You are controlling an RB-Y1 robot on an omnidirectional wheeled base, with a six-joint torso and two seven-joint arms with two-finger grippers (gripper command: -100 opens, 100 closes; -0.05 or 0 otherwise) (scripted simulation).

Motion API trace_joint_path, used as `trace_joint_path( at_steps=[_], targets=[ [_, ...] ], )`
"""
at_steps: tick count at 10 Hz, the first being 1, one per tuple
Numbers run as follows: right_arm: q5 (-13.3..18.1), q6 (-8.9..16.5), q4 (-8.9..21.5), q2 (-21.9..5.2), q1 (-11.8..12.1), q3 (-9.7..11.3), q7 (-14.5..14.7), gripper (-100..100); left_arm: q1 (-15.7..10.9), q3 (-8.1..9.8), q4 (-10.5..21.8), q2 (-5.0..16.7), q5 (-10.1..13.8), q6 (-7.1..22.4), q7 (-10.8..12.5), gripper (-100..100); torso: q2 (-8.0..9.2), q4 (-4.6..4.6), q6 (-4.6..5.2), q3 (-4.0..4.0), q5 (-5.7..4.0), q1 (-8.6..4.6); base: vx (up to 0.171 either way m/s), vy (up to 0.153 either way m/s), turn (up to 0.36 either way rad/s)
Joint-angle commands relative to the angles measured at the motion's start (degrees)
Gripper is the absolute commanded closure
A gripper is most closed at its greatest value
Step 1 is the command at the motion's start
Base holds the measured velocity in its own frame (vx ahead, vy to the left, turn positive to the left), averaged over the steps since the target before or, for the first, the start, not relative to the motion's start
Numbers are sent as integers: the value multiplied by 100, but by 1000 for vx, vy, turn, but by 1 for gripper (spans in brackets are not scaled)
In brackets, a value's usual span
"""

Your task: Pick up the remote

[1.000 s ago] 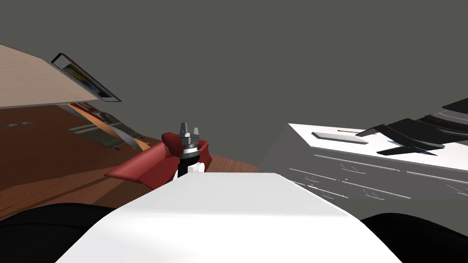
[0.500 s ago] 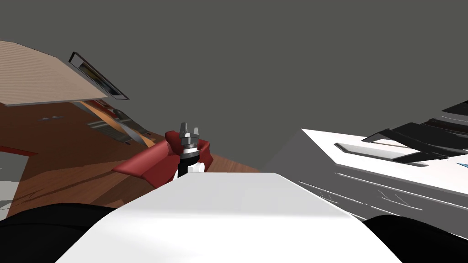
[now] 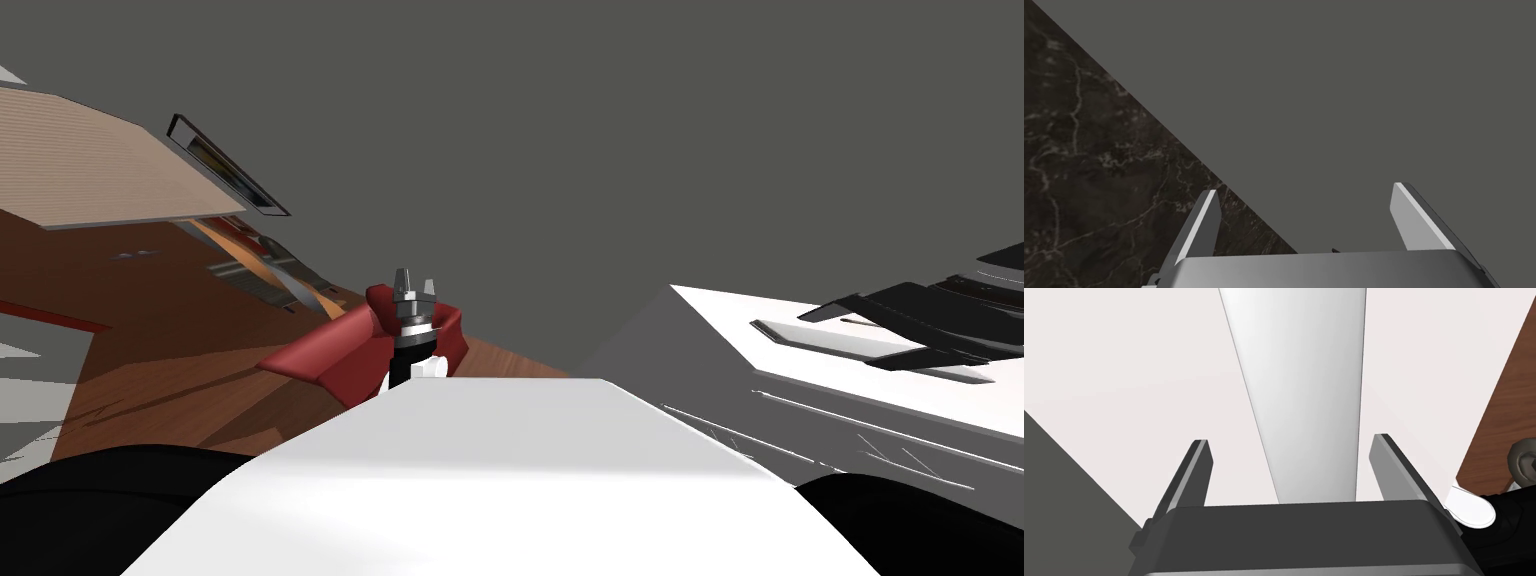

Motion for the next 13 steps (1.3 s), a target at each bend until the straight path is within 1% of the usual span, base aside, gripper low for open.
trace_joint_path(
  at_steps=[1,2,3,7,8,9,10,11,12,13],
  targets=[
    [108,139,-185,176,-121,72,-10,-100,0,0,0,0,0,0,0,0,0,0,0,0,0,0,6,15,57],
    [-14,76,-52,72,21,27,35,-100,0,0,0,0,0,0,0,0,1,1,1,1,1,0,3,5,6],
    [-9,93,-63,81,17,31,36,100,0,0,0,0,0,0,0,0,2,1,1,1,1,-1,-1,2,-13],
    [-8,90,-64,79,18,31,40,100,0,0,0,0,0,0,0,0,1,2,2,1,1,-6,0,0,3],
    [-9,90,-64,80,18,31,39,0,0,0,0,0,0,0,0,0,2,2,1,2,1,-5,0,0,0],
    [120,59,-129,99,-148,41,-29,100,0,0,0,0,0,0,0,0,3,2,1,2,1,-4,-2,-7,-33],
    [145,-102,-17,-55,-203,-22,-66,100,0,0,0,0,0,0,0,0,5,3,4,4,2,-5,-8,-20,-118],
    [158,-182,39,-131,-231,-53,-84,100,1,1,0,0,0,0,0,0,7,5,6,6,6,-5,-9,-23,-82],
    [208,-111,-47,-57,-292,-18,-102,100,0,1,0,0,0,0,0,0,10,5,7,7,5,-5,-3,-10,-11],
    [215,-134,-38,-62,-301,-21,-109,0,0,0,0,0,0,0,0,0,9,4,5,6,2,-5,0,0,0]
  ],
)
